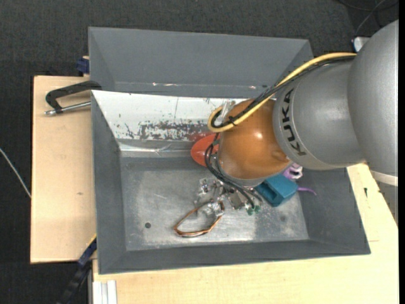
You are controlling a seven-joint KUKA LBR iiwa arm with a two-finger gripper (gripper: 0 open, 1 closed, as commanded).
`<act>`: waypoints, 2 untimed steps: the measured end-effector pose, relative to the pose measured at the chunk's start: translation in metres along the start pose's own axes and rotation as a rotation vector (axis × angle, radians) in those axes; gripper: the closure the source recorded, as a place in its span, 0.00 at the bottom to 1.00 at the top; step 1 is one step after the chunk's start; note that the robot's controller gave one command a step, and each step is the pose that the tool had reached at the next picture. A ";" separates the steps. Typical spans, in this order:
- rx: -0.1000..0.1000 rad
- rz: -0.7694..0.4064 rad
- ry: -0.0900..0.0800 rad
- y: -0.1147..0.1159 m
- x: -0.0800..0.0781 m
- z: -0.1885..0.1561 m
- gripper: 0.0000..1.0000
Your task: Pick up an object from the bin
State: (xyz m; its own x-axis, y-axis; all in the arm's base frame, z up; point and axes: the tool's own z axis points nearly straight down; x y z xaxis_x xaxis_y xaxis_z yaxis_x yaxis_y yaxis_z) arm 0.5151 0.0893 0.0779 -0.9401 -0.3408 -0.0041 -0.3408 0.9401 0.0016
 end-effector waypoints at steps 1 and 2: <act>0.000 0.000 0.002 0.000 0.001 -0.004 1.00; 0.000 0.000 0.001 0.000 0.000 -0.013 1.00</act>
Offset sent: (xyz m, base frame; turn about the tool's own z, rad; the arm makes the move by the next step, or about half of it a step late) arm 0.0002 0.0001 0.0324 0.0000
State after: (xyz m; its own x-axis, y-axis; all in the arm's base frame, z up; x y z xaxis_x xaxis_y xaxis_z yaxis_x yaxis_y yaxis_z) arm 0.5148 0.0896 0.0911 -0.9403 -0.3404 -0.0027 -0.3404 0.9403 0.0013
